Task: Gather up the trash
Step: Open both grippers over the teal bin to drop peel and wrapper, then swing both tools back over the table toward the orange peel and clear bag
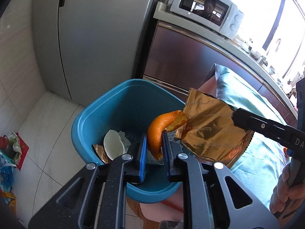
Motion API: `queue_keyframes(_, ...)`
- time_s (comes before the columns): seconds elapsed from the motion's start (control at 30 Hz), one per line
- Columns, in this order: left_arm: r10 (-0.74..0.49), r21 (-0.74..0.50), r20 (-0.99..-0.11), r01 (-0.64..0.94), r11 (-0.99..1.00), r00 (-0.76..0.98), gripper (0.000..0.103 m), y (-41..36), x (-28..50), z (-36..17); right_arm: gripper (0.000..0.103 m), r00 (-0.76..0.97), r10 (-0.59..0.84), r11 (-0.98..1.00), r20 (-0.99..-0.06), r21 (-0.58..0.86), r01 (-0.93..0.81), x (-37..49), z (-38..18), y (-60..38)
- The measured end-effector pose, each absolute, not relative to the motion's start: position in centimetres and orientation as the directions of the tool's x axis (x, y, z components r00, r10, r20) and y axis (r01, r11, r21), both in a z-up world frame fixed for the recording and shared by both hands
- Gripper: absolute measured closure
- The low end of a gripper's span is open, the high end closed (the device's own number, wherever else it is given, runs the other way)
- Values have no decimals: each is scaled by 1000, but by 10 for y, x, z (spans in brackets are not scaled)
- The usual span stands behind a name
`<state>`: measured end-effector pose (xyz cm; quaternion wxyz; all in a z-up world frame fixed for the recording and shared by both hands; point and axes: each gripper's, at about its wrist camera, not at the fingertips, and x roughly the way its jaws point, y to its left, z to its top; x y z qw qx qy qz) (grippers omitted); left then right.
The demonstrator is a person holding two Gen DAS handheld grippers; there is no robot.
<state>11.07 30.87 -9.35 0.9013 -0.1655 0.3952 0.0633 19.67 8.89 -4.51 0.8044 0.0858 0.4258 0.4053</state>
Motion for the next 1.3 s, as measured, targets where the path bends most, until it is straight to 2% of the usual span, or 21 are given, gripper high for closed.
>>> queue_keyframes(0.17,-6,-243,-753,-269,932,658,85,314,120,-107,101,289,708,673,-644,493,-551,205,-57,101)
queue_keyframes(0.3,-23,-257,-764,-271,928,645,84,316,128,-118,92,273,698,685,-662,506,-525,210,-67,106)
queue_keyframes(0.37,-35,-264,-772,-270,926,635,80,317,132,-124,89,268,699,686,-663,514,-515,211,-70,105)
queue_keyframes(0.5,-46,-273,-777,-271,923,627,76,316,133,-130,86,280,701,687,-656,515,-512,208,-69,98)
queue_keyframes(0.7,-50,-279,-744,-241,930,666,66,305,125,-118,77,295,707,680,-643,504,-532,197,-60,73)
queue_keyframes(1.0,-126,-246,-635,-45,968,762,54,243,107,-69,69,427,676,722,-601,423,-548,159,-26,-14)
queue_keyframes(1.13,-222,-242,-602,89,966,767,52,199,105,-55,69,499,626,774,-599,401,-490,144,-21,-65)
queue_keyframes(1.3,-334,-249,-605,226,942,723,50,143,110,-54,69,575,548,836,-607,395,-380,130,-27,-128)
